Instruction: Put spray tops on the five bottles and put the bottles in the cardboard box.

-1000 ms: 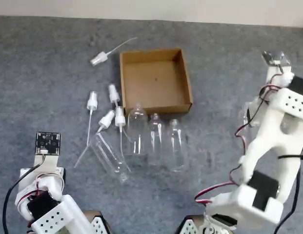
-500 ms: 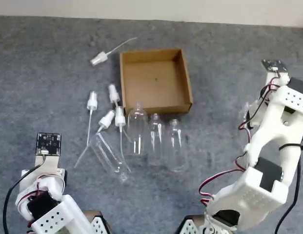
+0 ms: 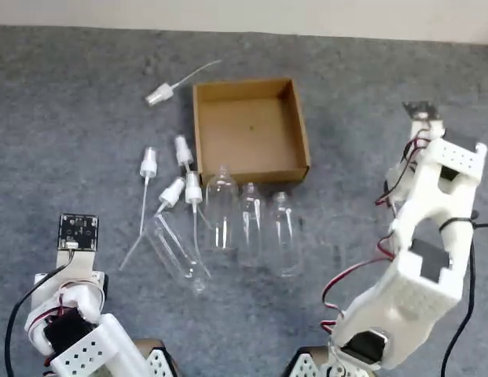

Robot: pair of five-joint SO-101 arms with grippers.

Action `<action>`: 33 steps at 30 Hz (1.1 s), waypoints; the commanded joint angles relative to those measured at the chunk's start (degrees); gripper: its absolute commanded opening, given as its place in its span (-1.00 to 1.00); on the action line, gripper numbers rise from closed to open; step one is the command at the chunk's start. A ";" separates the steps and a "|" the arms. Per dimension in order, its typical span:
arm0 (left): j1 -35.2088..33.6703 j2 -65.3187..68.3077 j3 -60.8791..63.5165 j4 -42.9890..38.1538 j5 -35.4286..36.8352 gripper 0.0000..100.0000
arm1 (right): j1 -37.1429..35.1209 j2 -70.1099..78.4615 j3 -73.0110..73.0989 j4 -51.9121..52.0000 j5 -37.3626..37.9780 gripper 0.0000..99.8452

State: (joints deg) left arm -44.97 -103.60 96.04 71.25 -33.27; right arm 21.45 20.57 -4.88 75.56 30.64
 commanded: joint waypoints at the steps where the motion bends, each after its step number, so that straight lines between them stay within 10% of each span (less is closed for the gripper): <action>1: 1.27 -0.04 1.10 0.35 -0.18 -0.54 | -0.75 4.09 -4.35 -1.10 0.44 -0.54; 10: 0.92 -0.40 1.10 0.09 -0.18 -0.54 | -1.36 7.78 -8.13 1.98 0.44 -0.99; 19: 5.23 2.59 -11.91 4.31 -1.32 -0.55 | -1.71 6.64 -7.34 6.55 1.76 -0.99; 33: 27.74 66.51 -70.29 15.47 2.81 -0.55 | -1.54 -21.05 32.66 -12.53 3.69 -0.99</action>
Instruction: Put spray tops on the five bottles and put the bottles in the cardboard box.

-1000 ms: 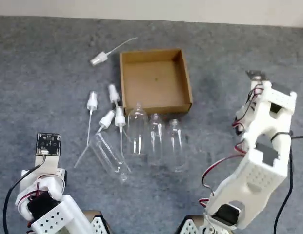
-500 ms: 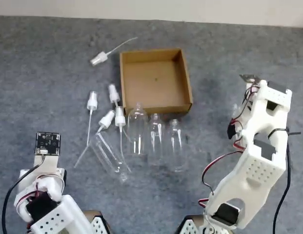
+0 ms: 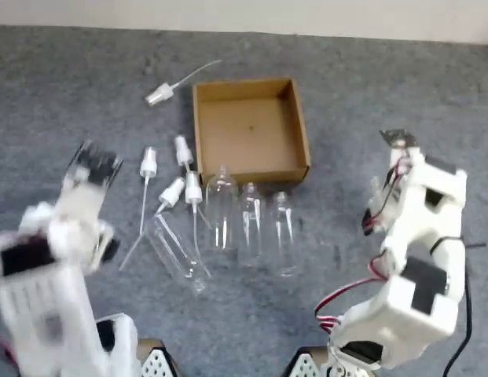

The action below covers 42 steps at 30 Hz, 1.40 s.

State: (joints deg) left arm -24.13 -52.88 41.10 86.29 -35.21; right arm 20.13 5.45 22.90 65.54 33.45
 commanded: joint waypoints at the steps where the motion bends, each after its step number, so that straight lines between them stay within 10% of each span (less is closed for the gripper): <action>1: 8.22 18.86 -18.07 -0.79 6.24 -0.55 | -0.22 -6.55 5.05 -2.42 1.76 -0.99; 16: 14.20 64.40 -42.68 -20.31 21.27 -0.55 | 0.92 -7.43 5.32 -2.68 4.04 -0.98; 42: 13.93 92.26 -71.25 -11.78 21.27 -0.99 | 1.36 -7.43 5.58 -2.42 3.78 -0.98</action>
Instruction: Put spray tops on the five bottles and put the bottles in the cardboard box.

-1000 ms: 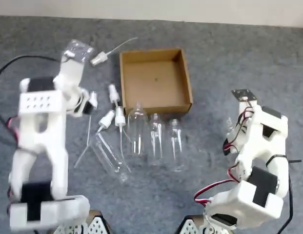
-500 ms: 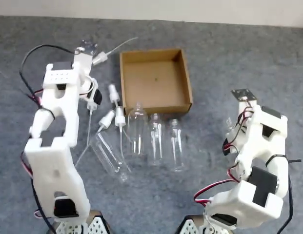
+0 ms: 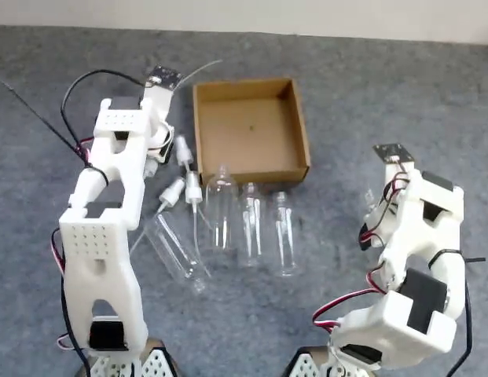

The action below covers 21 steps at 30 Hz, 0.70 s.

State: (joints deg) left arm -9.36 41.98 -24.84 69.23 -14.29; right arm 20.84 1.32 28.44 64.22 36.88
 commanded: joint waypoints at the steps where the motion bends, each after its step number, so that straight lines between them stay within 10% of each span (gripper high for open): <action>1: -0.84 -3.56 -6.46 7.38 0.35 -0.99 | 0.75 -3.38 0.04 -1.10 0.35 -0.98; 12: 0.75 -26.86 -11.65 31.82 0.44 -0.99 | 3.65 -3.65 0.04 -1.10 0.35 -0.72; 21: 3.21 -63.16 26.42 27.87 -1.32 -0.99 | 3.91 -3.56 0.13 -1.01 0.26 -0.72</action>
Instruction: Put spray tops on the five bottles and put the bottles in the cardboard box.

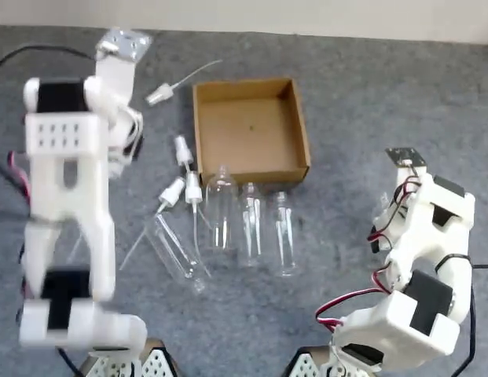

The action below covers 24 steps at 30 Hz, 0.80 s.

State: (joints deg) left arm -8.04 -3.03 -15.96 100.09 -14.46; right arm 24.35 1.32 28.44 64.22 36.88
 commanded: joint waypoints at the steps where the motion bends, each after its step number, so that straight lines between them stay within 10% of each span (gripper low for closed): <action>1: 1.89 -22.37 22.73 -5.19 -1.67 -0.99 | 0.31 -3.82 0.13 -0.84 0.26 -0.72; 12: 5.23 -43.65 57.80 -20.84 -0.70 -0.99 | 0.13 -3.91 -0.22 0.57 -0.62 -0.46; 24: 7.78 -44.35 61.76 -23.30 0.70 -0.99 | -3.30 -3.21 -9.71 5.32 -2.11 -0.46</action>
State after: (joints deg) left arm -1.54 -46.46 46.11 77.93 -14.11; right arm 22.15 1.23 24.22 67.91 35.47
